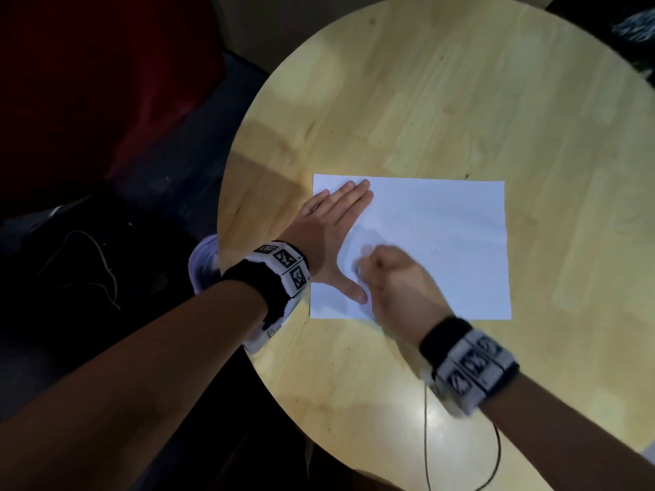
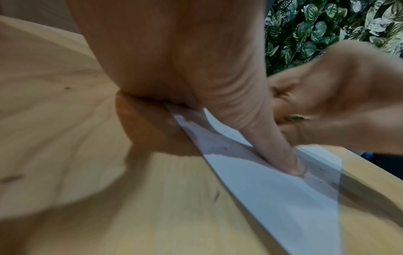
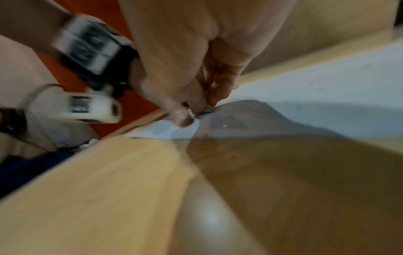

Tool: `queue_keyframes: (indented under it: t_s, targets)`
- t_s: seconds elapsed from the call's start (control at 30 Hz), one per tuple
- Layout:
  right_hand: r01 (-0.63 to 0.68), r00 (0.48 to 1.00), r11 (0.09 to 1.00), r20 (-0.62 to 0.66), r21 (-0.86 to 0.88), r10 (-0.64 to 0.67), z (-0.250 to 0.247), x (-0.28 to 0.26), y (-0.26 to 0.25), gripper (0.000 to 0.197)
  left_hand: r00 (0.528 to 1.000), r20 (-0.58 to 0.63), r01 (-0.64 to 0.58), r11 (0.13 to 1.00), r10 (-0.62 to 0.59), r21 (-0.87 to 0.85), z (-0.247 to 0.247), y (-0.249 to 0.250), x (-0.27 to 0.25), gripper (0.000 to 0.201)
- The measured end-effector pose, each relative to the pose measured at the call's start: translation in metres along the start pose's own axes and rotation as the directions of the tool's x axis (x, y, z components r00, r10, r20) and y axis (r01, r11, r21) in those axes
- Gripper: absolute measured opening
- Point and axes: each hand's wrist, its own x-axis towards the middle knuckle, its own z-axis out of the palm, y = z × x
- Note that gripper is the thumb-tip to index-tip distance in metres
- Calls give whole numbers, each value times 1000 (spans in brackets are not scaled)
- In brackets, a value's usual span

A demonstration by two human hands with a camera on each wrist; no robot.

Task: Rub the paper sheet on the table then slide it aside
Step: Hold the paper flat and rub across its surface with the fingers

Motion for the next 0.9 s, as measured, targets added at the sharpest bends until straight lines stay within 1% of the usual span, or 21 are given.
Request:
queue_keyframes:
  t_s: [0.03, 0.07, 0.1, 0.17, 0.2, 0.27, 0.3, 0.33, 0.4, 0.43, 0.47, 0.5, 0.53, 0.6, 0.63, 0.67, 0.7, 0.77, 0.83, 0.87, 0.9]
  targets:
    - [39, 997, 999, 62, -8, -39, 0, -7, -2, 12, 1000, -10, -1, 1000, 1, 0, 0, 0, 0, 156]
    - [66, 994, 998, 87, -19, -64, -4, -3, -1, 14, 1000, -12, -1, 1000, 1, 2, 0, 0, -1, 156]
    - [62, 996, 998, 69, -31, -60, -10, 11, 3, 14, 1000, -5, -2, 1000, 2, 5, 0, 0, 0, 155]
    - [-1, 999, 998, -54, -61, -3, -21, 44, 9, 7, 1000, 22, -1, 1000, 0, 20, -2, 0, 1, 156]
    - [-38, 992, 995, -127, -90, 26, -24, 57, 12, 6, 999, 33, 3, 1000, -4, 27, -2, 1, 1, 156]
    - [-79, 983, 992, -175, -102, 60, -20, 60, 11, 6, 1000, 28, 5, 1000, -5, 29, -2, 1, 1, 156]
    - [-77, 986, 993, -156, -86, 63, -14, 49, 9, 7, 1000, 17, 1, 1000, -2, 26, -1, 1, 1, 156]
    - [-59, 993, 996, -106, -62, 52, -7, 33, 6, 8, 1000, 2, 0, 1000, 0, 21, 0, 0, 0, 157]
    - [23, 999, 999, 28, -29, -22, 1, 1, -2, 10, 1000, -25, -5, 1000, 5, 5, 3, -1, -1, 158]
    - [65, 994, 997, 94, -33, -62, 0, -5, -1, 11, 1000, -28, -5, 1000, 5, 2, 3, -1, -1, 158]
    - [90, 987, 995, 141, -37, -84, -3, 0, 2, 14, 1000, -23, -3, 1000, 3, 6, 3, 0, 0, 159]
    - [83, 987, 995, 143, -47, -76, -8, 14, 6, 17, 1000, -13, 1, 1000, -1, 15, 3, -1, 0, 159]
    - [51, 994, 997, 99, -66, -44, -13, 29, 11, 18, 1000, 1, 2, 1000, -2, 23, 2, -1, 1, 159]
    - [-48, 995, 995, -87, -85, 40, -21, 56, 16, 15, 1000, 22, 4, 1000, -4, 29, 0, 0, 2, 160]
    - [-77, 987, 994, -145, -74, 66, -21, 59, 15, 13, 1000, 24, 5, 1000, -6, 28, 0, 0, 2, 160]
    - [-75, 985, 995, -162, -59, 65, -18, 54, 12, 12, 1000, 18, 5, 1000, -6, 26, 0, 0, 2, 160]
    - [-60, 991, 997, -125, -49, 54, -12, 42, 9, 10, 1000, 5, 3, 1000, -3, 25, 1, 0, 2, 159]
    - [12, 1000, 999, 13, -37, -11, -2, 10, -3, 6, 1000, -20, -1, 1000, 1, 20, 2, 0, 1, 157]
    - [81, 993, 996, 94, -38, -77, -3, -1, -5, 8, 1000, -23, -2, 1000, 2, 7, 2, 0, 0, 157]
    - [85, 992, 995, 93, -47, -80, -8, 9, -1, 9, 1000, -16, -2, 1000, 2, 4, 1, 0, 0, 157]
    - [63, 997, 996, 55, -69, -59, -13, 24, 3, 10, 1000, -5, -3, 1000, 3, 7, 0, 0, 0, 157]
